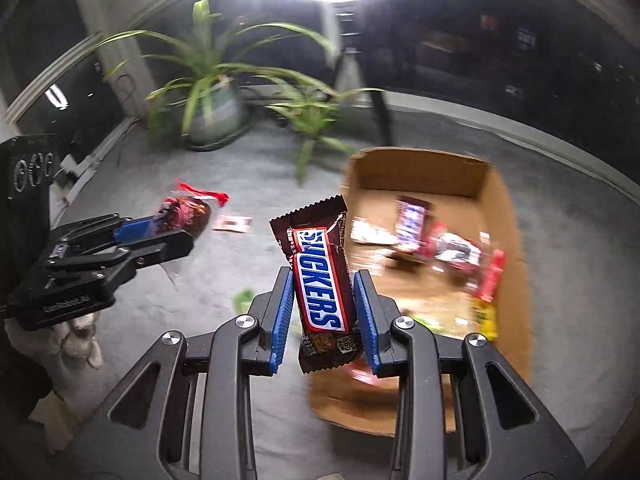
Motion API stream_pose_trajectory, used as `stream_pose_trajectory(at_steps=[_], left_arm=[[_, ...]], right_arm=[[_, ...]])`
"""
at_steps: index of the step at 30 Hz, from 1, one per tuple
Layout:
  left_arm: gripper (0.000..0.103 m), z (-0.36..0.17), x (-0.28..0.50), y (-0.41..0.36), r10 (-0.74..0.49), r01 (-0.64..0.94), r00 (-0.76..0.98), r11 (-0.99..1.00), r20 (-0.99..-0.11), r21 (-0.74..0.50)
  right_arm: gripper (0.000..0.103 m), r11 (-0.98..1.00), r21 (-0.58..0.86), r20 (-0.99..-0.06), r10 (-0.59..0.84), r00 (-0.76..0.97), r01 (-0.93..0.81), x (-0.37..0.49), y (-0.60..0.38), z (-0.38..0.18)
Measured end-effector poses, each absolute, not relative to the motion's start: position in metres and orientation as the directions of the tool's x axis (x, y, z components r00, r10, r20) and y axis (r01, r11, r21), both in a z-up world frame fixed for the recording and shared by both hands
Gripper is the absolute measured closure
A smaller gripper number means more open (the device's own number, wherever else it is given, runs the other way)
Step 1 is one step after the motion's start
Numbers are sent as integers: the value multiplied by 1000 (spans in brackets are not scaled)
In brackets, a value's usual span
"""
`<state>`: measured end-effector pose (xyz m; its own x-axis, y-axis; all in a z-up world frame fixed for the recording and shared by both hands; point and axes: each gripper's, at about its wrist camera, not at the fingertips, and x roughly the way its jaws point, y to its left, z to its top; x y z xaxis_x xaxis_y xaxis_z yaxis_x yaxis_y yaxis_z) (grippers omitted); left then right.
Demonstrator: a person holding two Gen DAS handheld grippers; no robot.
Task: Organize snacks
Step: 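Carry the dates bag with the left tool into the box while the right tool drops the Snickers there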
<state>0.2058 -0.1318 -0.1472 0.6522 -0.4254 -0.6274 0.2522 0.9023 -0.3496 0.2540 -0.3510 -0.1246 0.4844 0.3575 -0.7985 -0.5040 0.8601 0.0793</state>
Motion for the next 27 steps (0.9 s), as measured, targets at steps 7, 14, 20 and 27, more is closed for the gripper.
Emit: stream_pose_trajectory(at_steps=[7, 14, 20, 27], left_arm=[[71, -142, 224, -181, -455, 294, 647, 889, -612, -350], [71, -143, 247, -216, -469, 309, 629, 883, -620, -354], [71, -144, 257, -234, -479, 318, 613, 878, -629, -358], [62, -142, 259, -241, -485, 326, 607, 874, -629, -360]], right_arm=[[71, 902, 56, -809, 293, 509, -429, 266, -400, -130], [71, 913, 63, -828, 272, 490, -402, 278, -418, -140], [71, 918, 60, -829, 265, 493, -393, 282, -421, -143], [52, 918, 46, -819, 261, 511, -395, 277, -423, -138]])
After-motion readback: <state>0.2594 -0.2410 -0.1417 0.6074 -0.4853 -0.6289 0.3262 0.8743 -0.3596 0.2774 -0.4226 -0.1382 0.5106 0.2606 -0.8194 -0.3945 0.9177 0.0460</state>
